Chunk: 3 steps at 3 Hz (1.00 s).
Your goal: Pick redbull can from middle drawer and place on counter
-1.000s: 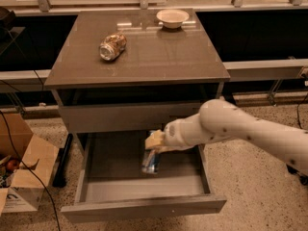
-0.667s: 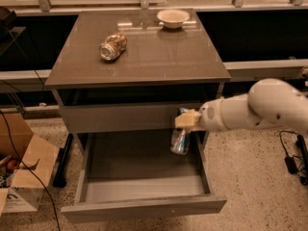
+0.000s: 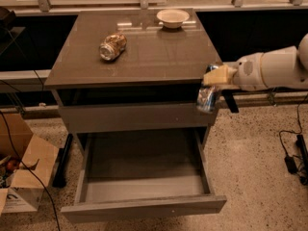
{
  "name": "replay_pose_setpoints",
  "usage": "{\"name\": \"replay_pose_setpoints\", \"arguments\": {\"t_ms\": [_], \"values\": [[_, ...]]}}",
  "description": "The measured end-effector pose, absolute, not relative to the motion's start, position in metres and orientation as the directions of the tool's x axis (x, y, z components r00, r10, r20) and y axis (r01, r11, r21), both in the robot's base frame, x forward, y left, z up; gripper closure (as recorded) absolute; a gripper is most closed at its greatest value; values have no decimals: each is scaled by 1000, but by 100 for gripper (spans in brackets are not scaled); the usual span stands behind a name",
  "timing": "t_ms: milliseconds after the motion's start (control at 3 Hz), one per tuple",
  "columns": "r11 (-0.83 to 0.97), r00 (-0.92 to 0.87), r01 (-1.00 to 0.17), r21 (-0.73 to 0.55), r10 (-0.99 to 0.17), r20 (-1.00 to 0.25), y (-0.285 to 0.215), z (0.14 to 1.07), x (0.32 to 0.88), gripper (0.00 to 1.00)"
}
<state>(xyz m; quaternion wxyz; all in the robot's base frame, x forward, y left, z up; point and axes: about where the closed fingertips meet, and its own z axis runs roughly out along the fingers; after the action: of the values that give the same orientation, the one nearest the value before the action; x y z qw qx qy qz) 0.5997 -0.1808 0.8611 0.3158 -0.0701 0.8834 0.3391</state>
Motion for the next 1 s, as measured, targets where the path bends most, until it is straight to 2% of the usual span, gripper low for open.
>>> {"name": "replay_pose_setpoints", "arguments": {"t_ms": [667,1000], "values": [[762,-766,-349,545,103,-635,-187,882,608,100],[774,-733,-421,473,17,-680,-168,903,630,100]]}}
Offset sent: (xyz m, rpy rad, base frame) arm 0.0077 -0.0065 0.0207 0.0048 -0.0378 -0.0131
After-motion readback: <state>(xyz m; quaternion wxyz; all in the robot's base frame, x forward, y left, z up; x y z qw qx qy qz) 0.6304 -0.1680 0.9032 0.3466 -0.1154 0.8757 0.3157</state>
